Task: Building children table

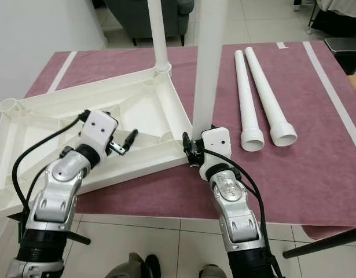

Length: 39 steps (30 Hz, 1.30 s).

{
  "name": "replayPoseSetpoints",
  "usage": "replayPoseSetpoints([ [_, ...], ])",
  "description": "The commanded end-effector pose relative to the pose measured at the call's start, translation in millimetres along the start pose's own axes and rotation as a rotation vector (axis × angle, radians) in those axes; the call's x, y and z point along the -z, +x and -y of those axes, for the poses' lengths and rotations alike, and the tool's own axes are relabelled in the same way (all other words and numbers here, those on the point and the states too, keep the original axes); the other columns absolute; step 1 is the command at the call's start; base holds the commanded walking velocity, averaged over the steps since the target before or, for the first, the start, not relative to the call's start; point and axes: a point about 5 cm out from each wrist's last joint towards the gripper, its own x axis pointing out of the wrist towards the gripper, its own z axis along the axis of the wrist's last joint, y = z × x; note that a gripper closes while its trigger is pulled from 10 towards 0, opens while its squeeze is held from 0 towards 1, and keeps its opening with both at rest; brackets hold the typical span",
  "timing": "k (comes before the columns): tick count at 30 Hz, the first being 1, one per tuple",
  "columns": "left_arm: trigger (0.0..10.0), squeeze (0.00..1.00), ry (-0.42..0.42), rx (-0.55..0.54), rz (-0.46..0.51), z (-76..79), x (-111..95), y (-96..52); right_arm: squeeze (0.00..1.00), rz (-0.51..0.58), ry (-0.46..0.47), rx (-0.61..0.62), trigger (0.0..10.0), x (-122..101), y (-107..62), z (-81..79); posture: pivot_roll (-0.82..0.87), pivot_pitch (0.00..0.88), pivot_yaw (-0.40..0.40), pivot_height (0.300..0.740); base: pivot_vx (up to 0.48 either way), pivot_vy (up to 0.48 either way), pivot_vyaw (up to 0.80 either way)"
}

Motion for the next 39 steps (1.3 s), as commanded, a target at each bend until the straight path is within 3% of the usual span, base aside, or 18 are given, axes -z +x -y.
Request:
replayPoseSetpoints([
  [1, 10.0, 0.00, -0.007, 0.117, 0.000, 4.7, 0, -4.8, 0.00, -0.006, 0.007, -0.011, 10.0, 2, -1.6, -3.5, -0.05, 0.123, 0.141, 0.740, 0.000, 0.000, 0.00],
  [2, 10.0, 0.00, -0.007, 0.117, 0.000, 4.7, 0, -4.8, 0.00, -0.006, 0.007, -0.011, 10.0, 2, -1.6, -3.5, -0.05, 0.123, 0.141, 0.740, 0.000, 0.000, 0.00],
  [4, 10.0, 0.00, 0.000, 0.302, 0.009, 12.5, -1, -11.8, 0.00, -0.007, 0.006, -0.013, 10.0, 3, -1.5, -3.5, -0.04, 0.124, 0.140, 0.740, 0.000, 0.000, 0.00],
  [10, 10.0, 0.00, 0.083, 0.548, -0.037, 18.7, 4, -33.0, 0.00, -0.010, 0.002, -0.008, 10.0, 4, -1.8, -2.1, -0.04, 0.129, 0.144, 0.740, 0.000, 0.000, 0.00],
  [14, 10.0, 0.00, 0.136, 0.588, -0.076, 19.2, 10, -38.6, 0.00, -0.015, -0.002, -0.005, 10.0, 5, -2.0, -0.6, -0.04, 0.130, 0.145, 0.740, 0.000, 0.000, 0.00],
  [16, 10.0, 0.00, 0.229, 0.509, -0.146, 6.5, 19, -32.6, 0.00, -0.035, -0.021, -0.007, 10.0, 8, -1.8, 1.5, -0.04, 0.133, 0.146, 0.740, 0.000, 0.000, 0.00],
  [21, 10.0, 0.00, 0.278, 0.391, -0.213, -12.2, 24, -20.4, 0.00, -0.085, -0.050, -0.058, 10.0, 15, -2.0, -2.1, -0.05, 0.134, 0.146, 0.740, 0.000, 0.000, 0.00],
  [22, 8.2, 0.00, 0.279, 0.378, -0.226, -14.8, 25, -19.0, 0.00, -0.098, -0.057, -0.075, 10.0, 17, -2.5, -3.4, -0.04, 0.134, 0.146, 0.740, 0.000, 0.000, 0.00],
  [24, 3.2, 0.00, 0.252, 0.390, -0.240, -15.8, 27, -17.5, 0.00, -0.109, -0.068, -0.109, 10.0, 19, -4.1, -5.5, -0.05, 0.137, 0.145, 0.740, 0.000, 0.000, 0.00],
  [25, 3.2, 0.00, 0.252, 0.390, -0.240, -15.8, 27, -17.5, 0.00, -0.109, -0.068, -0.109, 10.0, 19, -4.1, -5.5, -0.05, 0.137, 0.145, 0.740, 0.000, 0.000, 0.00],
  [26, 1.5, 0.00, 0.218, 0.428, -0.236, -12.7, 28, -17.4, 0.00, -0.111, -0.072, -0.122, 10.0, 19, -4.9, -5.7, -0.05, 0.138, 0.145, 0.740, 0.000, 0.000, 0.00],
  [29, 1.5, 0.00, 0.195, 0.458, -0.233, -10.4, 27, -17.6, 0.00, -0.112, -0.074, -0.130, 10.0, 19, -5.5, -5.7, -0.05, 0.138, 0.145, 0.740, 0.000, 0.000, 0.00],
  [30, 1.5, 0.00, 0.163, 0.523, -0.221, -4.6, 27, -18.9, 0.00, -0.112, -0.077, -0.133, 10.0, 19, -5.6, -4.7, -0.05, 0.138, 0.145, 0.740, 0.000, 0.000, 0.00],
  [31, 2.2, 0.00, 0.147, 0.577, -0.211, -0.1, 27, -20.0, 0.00, -0.111, -0.080, -0.134, 10.0, 19, -5.6, -3.8, -0.05, 0.143, 0.145, 0.740, 0.000, 0.000, 0.00],
  [36, 3.4, 0.00, 0.109, 0.743, -0.190, 11.0, 27, -20.5, 0.00, -0.105, -0.090, -0.135, 10.0, 17, -4.4, -0.7, -0.06, 0.146, 0.147, 0.740, 0.000, 0.000, 0.00],
  [37, 6.7, 0.00, 0.111, 0.760, -0.200, 11.7, 29, -19.2, 0.00, -0.104, -0.092, -0.133, 10.0, 16, -4.2, 0.2, -0.06, 0.146, 0.147, 0.740, 0.000, 0.000, 0.00],
  [38, 9.0, 0.00, 0.114, 0.780, -0.209, 12.3, 31, -18.2, 0.00, -0.102, -0.093, -0.131, 10.0, 16, -4.2, 1.1, -0.06, 0.146, 0.147, 0.740, 0.000, 0.000, 0.00],
  [39, 9.0, 0.00, 0.117, 0.790, -0.215, 12.6, 33, -17.6, 0.00, -0.102, -0.093, -0.130, 10.0, 16, -4.2, 1.6, -0.06, 0.146, 0.147, 0.740, 0.000, 0.000, 0.00],
])
